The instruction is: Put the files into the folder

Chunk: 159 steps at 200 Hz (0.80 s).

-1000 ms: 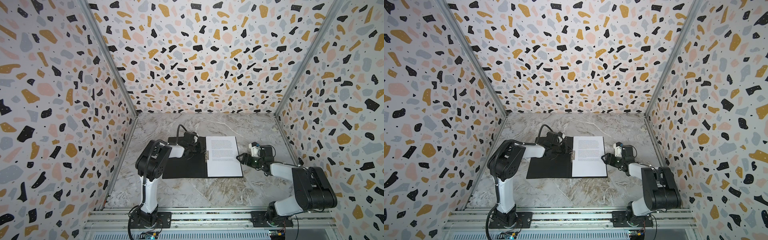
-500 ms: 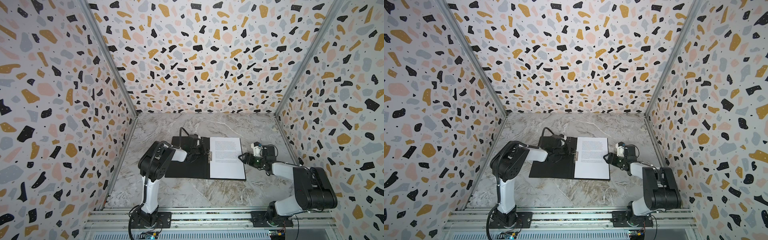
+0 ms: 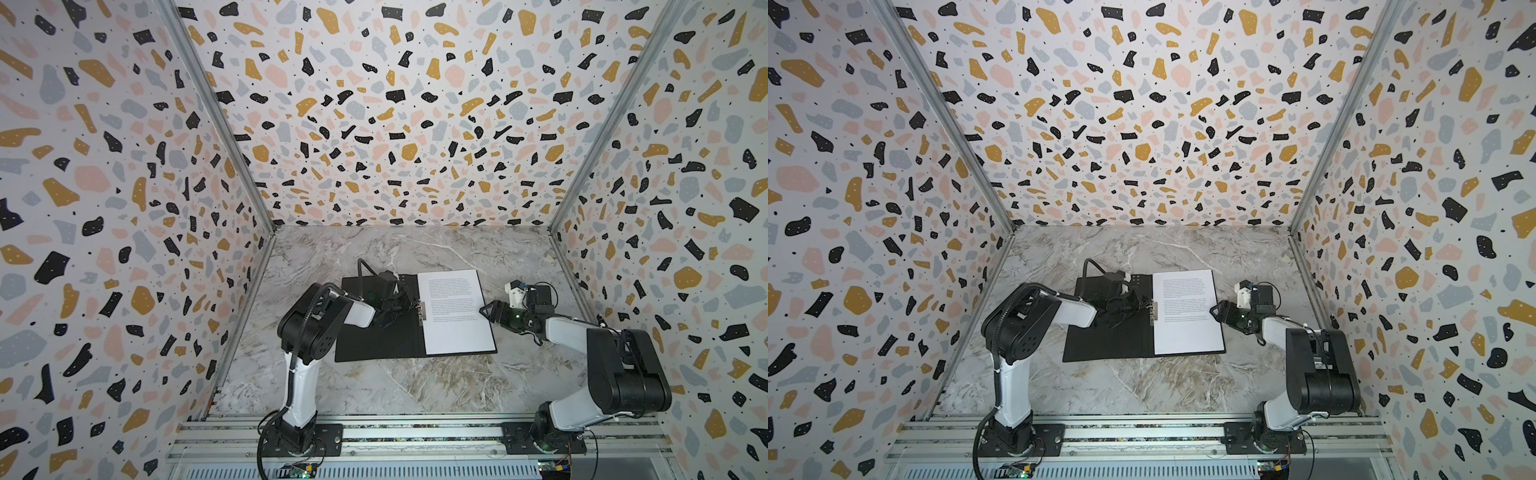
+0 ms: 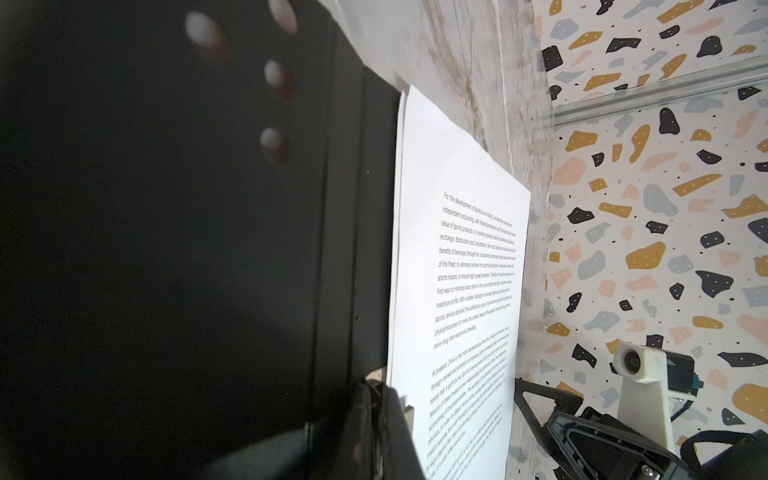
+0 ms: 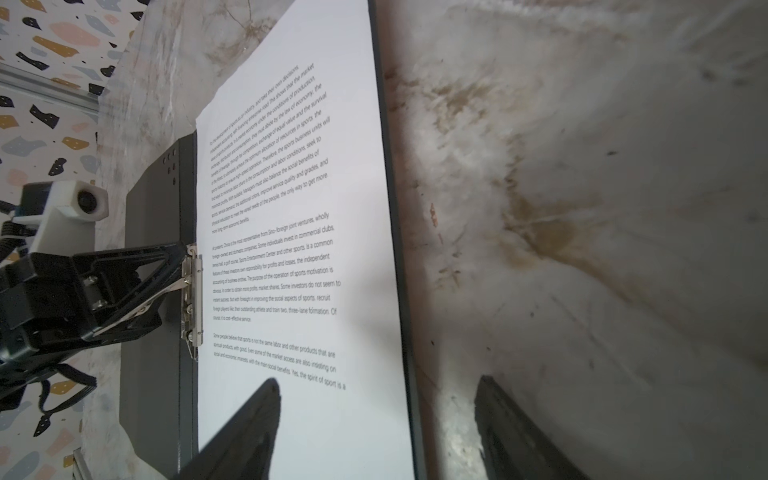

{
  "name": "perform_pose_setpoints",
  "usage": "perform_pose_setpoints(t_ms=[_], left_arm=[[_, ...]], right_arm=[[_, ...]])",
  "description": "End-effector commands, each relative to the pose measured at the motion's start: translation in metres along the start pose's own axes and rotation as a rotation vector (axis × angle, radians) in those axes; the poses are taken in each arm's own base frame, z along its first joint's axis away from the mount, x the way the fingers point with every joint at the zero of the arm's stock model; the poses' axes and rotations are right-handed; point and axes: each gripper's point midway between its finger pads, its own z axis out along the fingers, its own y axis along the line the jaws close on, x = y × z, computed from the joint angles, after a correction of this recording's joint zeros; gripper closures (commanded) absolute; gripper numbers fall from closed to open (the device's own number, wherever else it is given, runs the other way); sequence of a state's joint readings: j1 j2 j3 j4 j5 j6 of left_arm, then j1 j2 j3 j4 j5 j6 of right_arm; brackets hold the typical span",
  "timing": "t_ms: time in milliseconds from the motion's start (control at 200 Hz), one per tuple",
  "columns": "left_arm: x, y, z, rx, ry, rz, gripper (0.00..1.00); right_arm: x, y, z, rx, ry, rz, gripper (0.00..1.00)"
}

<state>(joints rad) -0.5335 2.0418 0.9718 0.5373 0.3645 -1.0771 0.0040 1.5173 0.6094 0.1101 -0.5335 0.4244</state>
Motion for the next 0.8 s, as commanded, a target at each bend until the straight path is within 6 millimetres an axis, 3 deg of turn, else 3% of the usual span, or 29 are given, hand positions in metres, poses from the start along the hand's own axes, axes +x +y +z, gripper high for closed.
perform_pose_setpoints(t_ms=[0,220,325,516,791], left_arm=[[0.002,0.016,0.004,-0.035,-0.019,-0.049,0.95],[0.000,0.016,0.005,-0.029,-0.040,-0.076,0.97],[0.001,0.016,0.006,-0.026,-0.034,-0.076,0.97],[0.002,0.011,0.007,-0.008,-0.018,-0.064,0.97],[0.005,0.004,0.013,-0.008,0.034,0.012,0.94]], right_arm=[[-0.008,-0.001,-0.003,0.030,0.002,0.007,0.26],[-0.016,0.010,-0.011,0.004,-0.014,0.021,0.26],[-0.019,0.037,-0.014,-0.075,-0.009,0.026,0.30],[-0.006,0.100,-0.006,-0.266,0.110,0.079,0.39],[0.008,0.146,0.009,-0.430,0.252,0.228,0.46]])
